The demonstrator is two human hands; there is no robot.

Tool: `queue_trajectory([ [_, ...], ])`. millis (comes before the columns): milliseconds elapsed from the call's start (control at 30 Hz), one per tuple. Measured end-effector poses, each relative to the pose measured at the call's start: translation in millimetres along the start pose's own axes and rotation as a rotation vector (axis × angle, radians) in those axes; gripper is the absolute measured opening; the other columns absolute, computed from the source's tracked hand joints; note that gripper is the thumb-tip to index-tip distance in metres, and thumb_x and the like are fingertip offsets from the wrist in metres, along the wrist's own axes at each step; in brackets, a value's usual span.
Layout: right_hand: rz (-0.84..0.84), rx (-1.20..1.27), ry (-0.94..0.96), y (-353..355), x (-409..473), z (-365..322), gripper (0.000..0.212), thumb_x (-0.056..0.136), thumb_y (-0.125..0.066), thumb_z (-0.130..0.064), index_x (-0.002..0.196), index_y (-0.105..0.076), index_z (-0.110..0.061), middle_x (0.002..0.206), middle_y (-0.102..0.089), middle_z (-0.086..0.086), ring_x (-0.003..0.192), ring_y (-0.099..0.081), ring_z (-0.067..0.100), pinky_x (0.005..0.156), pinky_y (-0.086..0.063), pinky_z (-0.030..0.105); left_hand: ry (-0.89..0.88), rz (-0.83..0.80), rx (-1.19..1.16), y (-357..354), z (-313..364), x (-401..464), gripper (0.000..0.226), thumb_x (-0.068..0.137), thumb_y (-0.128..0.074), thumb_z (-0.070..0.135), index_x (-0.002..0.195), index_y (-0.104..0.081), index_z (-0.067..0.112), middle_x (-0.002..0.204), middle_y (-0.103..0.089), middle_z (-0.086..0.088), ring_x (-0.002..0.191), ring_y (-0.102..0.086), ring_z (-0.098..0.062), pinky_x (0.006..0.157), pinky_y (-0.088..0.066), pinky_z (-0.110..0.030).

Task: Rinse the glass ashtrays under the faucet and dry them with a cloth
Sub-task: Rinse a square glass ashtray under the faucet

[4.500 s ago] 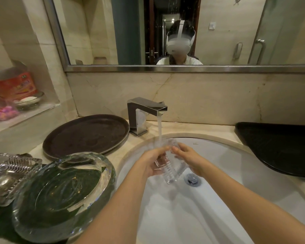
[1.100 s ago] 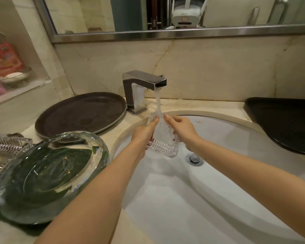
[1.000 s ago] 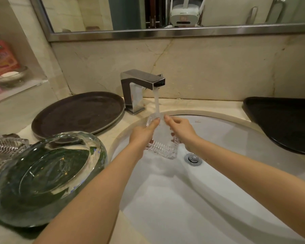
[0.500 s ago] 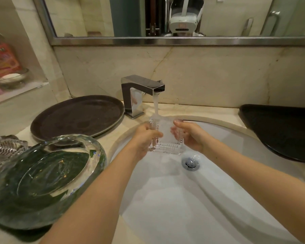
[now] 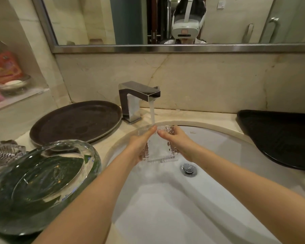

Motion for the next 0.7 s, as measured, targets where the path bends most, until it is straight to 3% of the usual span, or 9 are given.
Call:
queue_trajectory([
  [67,0.005,-0.002,0.022,0.6,0.4,1.3,0.064,0.088,-0.058,-0.04,0.138,-0.031,-0.011,0.135,-0.045,0.007,0.114,-0.049,0.022,0.08,-0.039,0.03,-0.053,-0.013,-0.068,-1.5,5.5,1.9,0.063,0.079,-0.066,0.049,0.13,-0.05,0.016,0.127,-0.055,-0.019,0.117,-0.053,-0.032,0.092,-0.046,-0.04],
  [167,0.045,-0.023,0.039,2.6,1.3,-3.5,0.047,0.097,-0.043,-0.035,0.135,-0.036,-0.009,0.111,-0.05,0.004,0.085,-0.05,0.012,0.074,-0.039,0.027,-0.115,-0.035,-0.173,-4.7,13.2,5.2,0.034,0.091,-0.058,0.028,0.119,-0.053,0.01,0.116,-0.063,-0.016,0.105,-0.06,-0.03,0.093,-0.048,-0.042],
  [267,0.08,0.059,0.047,11.6,5.8,-6.2,0.039,0.101,-0.034,-0.028,0.131,-0.044,-0.004,0.095,-0.053,0.005,0.078,-0.049,0.015,0.072,-0.038,0.027,-0.165,-0.07,-0.164,-10.6,19.2,1.5,0.028,0.098,-0.044,0.025,0.115,-0.052,0.004,0.101,-0.061,-0.017,0.091,-0.059,-0.027,0.083,-0.047,-0.038],
  [400,0.102,0.106,0.014,14.9,9.8,0.1,0.041,0.102,-0.03,-0.028,0.136,-0.041,-0.008,0.11,-0.053,0.011,0.081,-0.049,0.014,0.068,-0.035,0.025,-0.162,-0.11,-0.159,-14.7,18.6,0.7,0.032,0.102,-0.03,0.027,0.1,-0.053,0.005,0.077,-0.052,-0.009,0.078,-0.049,-0.02,0.077,-0.04,-0.032],
  [467,0.118,0.074,0.031,10.6,12.7,0.0,0.044,0.1,-0.037,-0.034,0.137,-0.038,-0.011,0.117,-0.053,0.009,0.086,-0.05,0.014,0.074,-0.037,0.028,-0.162,-0.121,-0.171,-14.5,18.9,0.4,0.031,0.101,-0.03,0.026,0.097,-0.054,0.007,0.072,-0.052,-0.005,0.074,-0.048,-0.017,0.074,-0.039,-0.03],
  [533,0.156,0.08,0.034,5.5,14.7,-0.5,0.05,0.091,-0.055,-0.039,0.129,-0.038,-0.013,0.116,-0.053,0.004,0.094,-0.051,0.015,0.076,-0.038,0.029,-0.185,-0.136,-0.178,-13.5,20.2,-1.1,0.026,0.1,-0.035,0.021,0.09,-0.056,0.008,0.066,-0.056,0.0,0.069,-0.051,-0.014,0.071,-0.04,-0.027],
  [600,0.225,0.113,0.015,4.9,16.1,-0.5,0.054,0.08,-0.069,-0.037,0.119,-0.04,-0.014,0.108,-0.054,0.001,0.095,-0.052,0.016,0.075,-0.039,0.028,-0.212,-0.154,-0.155,-14.7,21.2,-3.8,0.021,0.098,-0.042,0.018,0.095,-0.061,0.008,0.074,-0.064,-0.002,0.071,-0.056,-0.013,0.069,-0.043,-0.027],
  [700,0.294,0.095,0.019,8.9,24.5,-4.0,0.037,0.081,-0.067,-0.034,0.105,-0.052,-0.01,0.092,-0.06,0.004,0.083,-0.055,0.018,0.069,-0.041,0.028,-0.215,-0.123,-0.162,-13.2,21.2,-4.9,0.023,0.095,-0.049,0.018,0.112,-0.06,0.006,0.098,-0.065,-0.012,0.081,-0.059,-0.017,0.071,-0.046,-0.029],
])
Point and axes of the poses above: each hand's wrist, its own x-axis towards the middle knuckle, its own y-axis out of the back of the hand, z = x × y, the point moved 8 cm from there along x, towards the middle knuckle
